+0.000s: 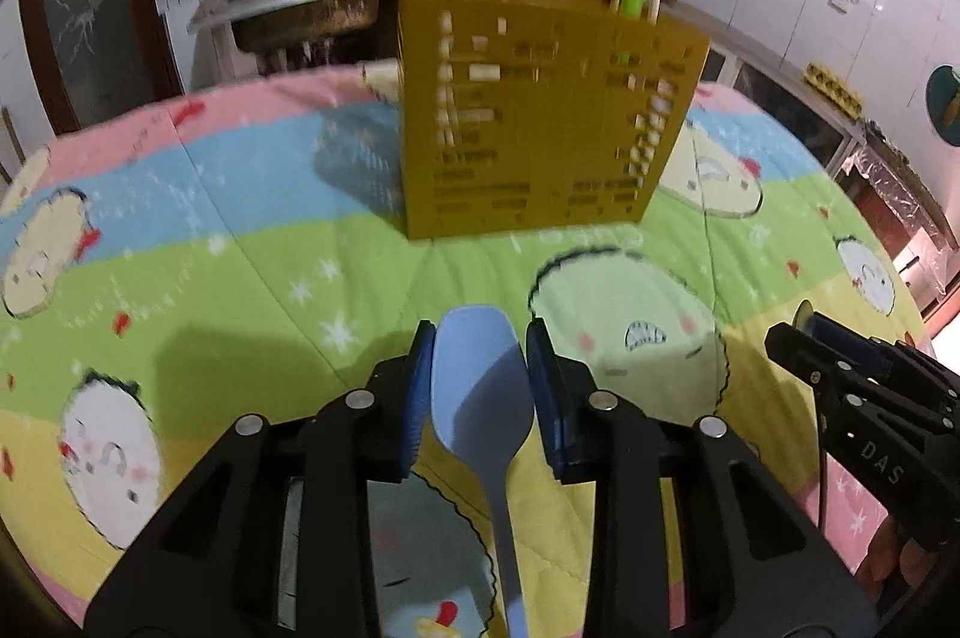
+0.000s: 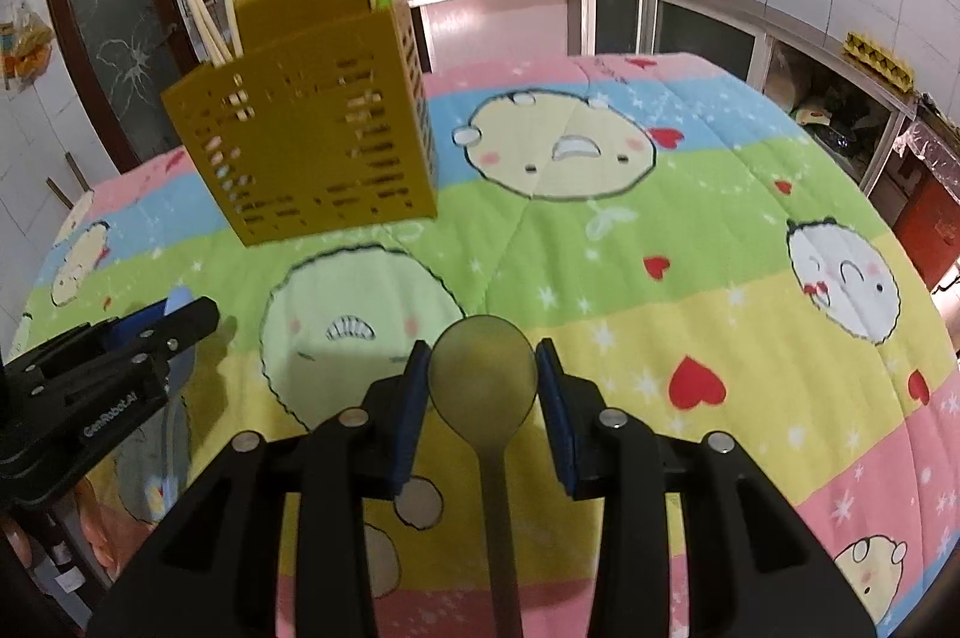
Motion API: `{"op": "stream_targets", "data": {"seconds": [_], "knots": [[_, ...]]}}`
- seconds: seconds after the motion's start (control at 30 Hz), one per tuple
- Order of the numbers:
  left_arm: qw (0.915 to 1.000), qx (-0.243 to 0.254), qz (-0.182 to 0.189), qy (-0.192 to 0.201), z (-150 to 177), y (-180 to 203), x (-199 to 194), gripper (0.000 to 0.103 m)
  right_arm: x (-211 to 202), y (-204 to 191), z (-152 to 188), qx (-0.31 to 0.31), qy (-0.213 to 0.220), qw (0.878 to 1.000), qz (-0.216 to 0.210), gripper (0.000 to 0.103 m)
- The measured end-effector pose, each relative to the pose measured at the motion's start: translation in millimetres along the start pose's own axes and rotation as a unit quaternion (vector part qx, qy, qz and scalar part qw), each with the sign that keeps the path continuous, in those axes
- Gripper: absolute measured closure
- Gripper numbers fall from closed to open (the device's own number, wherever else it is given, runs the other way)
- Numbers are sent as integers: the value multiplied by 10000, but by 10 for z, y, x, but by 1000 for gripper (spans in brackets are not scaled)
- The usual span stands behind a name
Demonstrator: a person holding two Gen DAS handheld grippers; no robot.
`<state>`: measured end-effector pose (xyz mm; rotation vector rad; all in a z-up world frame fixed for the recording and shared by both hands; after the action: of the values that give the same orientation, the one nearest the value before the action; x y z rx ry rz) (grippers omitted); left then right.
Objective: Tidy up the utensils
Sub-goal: 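Lift both spoons and carry them above the yellow caddy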
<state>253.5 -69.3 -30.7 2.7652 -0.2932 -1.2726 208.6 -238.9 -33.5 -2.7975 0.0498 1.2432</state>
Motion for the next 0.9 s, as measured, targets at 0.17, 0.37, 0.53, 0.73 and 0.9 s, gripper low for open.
{"op": "stream_targets", "data": {"seconds": [0.17, 0.37, 0.53, 0.73, 0.9], "knots": [[9977, 149, -122, 650, -158, -10, -270, 73, -65, -33, -136, 47, 334, 9994, -110, 67], [9909, 251, -215, 1304, -303, -34, -533, 73, -154, -68, -297, 58, 834, 9964, -169, 67], [9853, 293, -266, 1661, -353, -62, -645, 73, -219, -105, -364, 44, 1131, 9935, -149, 67], [9810, 308, -293, 1892, -377, -67, -684, 73, -294, -153, -439, -74, 1460, 9892, -57, 67], [9796, 238, -262, 1979, -410, -118, -680, 73, -351, -183, -490, -86, 1674, 9858, -75, 67]]}}
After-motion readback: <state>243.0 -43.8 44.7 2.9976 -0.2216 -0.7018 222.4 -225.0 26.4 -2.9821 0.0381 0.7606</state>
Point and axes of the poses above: each gripper's, at about its wrist camera, not at the fingertips, and x roughly the way its jaws point, y to its right, z to its underside, the point moved 3 cm from there along x, roughly the way its jaws point, and after that the axes turned 5 degrees about -x, right-handed, at the moved point
